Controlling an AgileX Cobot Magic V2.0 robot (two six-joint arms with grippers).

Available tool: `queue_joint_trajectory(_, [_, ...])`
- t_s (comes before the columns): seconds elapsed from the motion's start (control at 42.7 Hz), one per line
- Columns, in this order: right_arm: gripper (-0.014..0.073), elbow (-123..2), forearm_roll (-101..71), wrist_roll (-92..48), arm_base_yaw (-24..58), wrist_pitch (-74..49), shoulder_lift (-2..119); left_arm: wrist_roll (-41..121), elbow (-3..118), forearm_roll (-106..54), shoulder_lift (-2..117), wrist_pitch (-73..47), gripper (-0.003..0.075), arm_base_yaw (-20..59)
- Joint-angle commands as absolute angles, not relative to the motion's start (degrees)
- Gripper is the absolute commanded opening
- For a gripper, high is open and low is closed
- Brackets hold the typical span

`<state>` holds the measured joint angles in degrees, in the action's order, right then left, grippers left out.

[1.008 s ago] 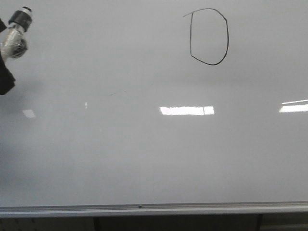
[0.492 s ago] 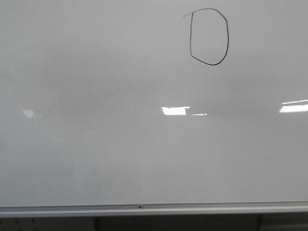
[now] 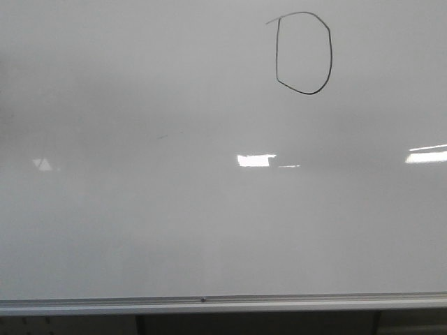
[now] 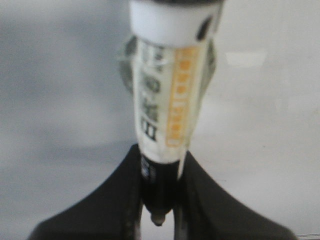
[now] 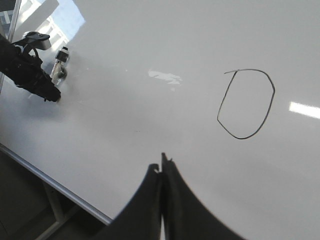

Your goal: Write number 0 on whiteboard

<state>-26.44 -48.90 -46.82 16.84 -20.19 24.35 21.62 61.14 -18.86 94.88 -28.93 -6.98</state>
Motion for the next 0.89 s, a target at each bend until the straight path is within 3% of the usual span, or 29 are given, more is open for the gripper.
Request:
queue_joint_trajectory(0.0, [-0.0069, -27.9, -50.3, -47.0, 16.4, -17.8, 24.5, 21.1, 62.6, -20.0, 93.5, -25.4, -0.0017, -7.0])
queue_joint_trajectory(0.164, [-0.0069, -27.9, -50.3, -47.0, 16.4, -17.8, 24.5, 21.1, 62.6, -19.9, 93.8, -24.9, 0.0083, -6.7])
queue_joint_trajectory(0.375, [-0.0069, -27.9, -50.3, -47.0, 16.4, -17.8, 24.5, 21.1, 62.6, -19.9, 93.8, -24.9, 0.0388, -6.4])
queue_joint_trajectory(0.539, [-0.0069, -27.9, -50.3, -47.0, 16.4, -17.8, 24.5, 21.1, 62.6, -19.5, 93.7, -25.4, 0.0543, -6.4])
queue_joint_trajectory(0.867, [-0.0069, -27.9, -50.3, -47.0, 16.4, -17.2, 24.5, 21.1, 62.9, -16.1, 86.3, -29.6, 0.0562, -6.4])
